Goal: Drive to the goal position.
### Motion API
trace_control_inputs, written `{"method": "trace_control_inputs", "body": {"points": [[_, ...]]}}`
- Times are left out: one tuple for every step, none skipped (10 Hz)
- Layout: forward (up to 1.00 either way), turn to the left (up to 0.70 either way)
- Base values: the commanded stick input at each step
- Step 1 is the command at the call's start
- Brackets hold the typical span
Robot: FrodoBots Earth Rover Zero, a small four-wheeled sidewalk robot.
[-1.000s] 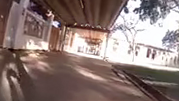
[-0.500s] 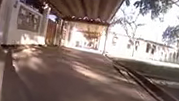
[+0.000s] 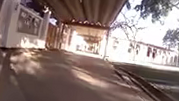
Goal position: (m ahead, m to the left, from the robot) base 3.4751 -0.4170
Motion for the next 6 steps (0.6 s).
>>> {"method": "trace_control_inputs", "body": {"points": [[0.85,0.0],[0.85,0.0],[0.85,0.0],[0.85,0.0],[0.85,0.0],[0.85,0.0]]}}
